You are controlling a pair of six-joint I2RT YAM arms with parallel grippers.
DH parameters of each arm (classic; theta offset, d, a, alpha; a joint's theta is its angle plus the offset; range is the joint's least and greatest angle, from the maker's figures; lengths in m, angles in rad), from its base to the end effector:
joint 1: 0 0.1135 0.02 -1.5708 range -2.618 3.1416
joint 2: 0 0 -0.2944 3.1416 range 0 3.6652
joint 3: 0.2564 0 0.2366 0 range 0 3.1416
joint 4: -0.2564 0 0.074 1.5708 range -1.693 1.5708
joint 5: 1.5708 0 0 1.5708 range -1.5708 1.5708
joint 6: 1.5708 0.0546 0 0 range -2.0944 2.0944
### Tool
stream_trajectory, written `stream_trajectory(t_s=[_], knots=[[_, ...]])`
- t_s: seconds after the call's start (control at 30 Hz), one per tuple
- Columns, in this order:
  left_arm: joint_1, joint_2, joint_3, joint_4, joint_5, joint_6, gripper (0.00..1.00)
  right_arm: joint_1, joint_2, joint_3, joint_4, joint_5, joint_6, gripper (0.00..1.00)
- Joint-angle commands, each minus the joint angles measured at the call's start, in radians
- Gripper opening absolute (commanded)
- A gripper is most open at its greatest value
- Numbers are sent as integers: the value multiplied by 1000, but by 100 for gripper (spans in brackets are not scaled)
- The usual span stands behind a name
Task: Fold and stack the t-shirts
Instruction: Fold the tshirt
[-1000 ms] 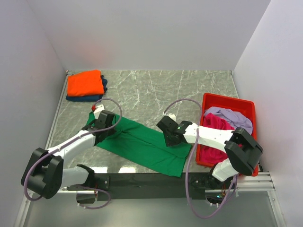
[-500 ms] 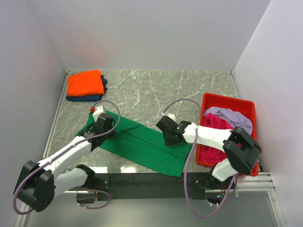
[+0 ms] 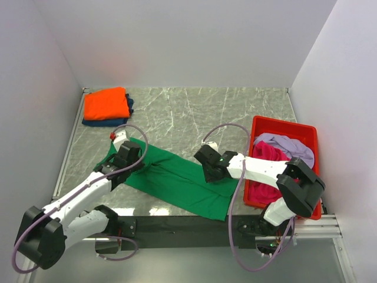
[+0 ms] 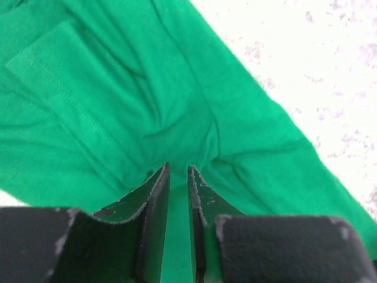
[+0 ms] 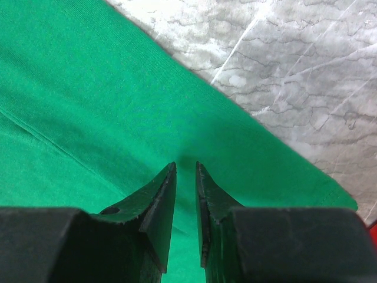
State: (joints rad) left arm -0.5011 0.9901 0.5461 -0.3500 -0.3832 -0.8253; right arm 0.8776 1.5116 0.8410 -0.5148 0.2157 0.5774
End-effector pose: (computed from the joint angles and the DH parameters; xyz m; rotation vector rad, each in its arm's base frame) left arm 0.1662 -0.0678 0.2266 -0.5506 2.2374 -0.2275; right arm 0.1796 0.1979 0.1942 -0.3486 2.6877 0.1325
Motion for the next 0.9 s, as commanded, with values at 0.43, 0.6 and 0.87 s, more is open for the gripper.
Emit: stream_trajectory(t_s=[0.43, 0.6, 0.87], knots=[[-48, 19, -37, 140, 222, 14, 21, 4, 33, -13, 33, 10, -16, 27], [-47, 34, -40, 157, 333, 51, 24, 4, 53, 3, 33, 4, -22, 27], [-47, 77, 60, 95, 3, 23, 22, 6, 22, -31, 36, 8, -16, 27]])
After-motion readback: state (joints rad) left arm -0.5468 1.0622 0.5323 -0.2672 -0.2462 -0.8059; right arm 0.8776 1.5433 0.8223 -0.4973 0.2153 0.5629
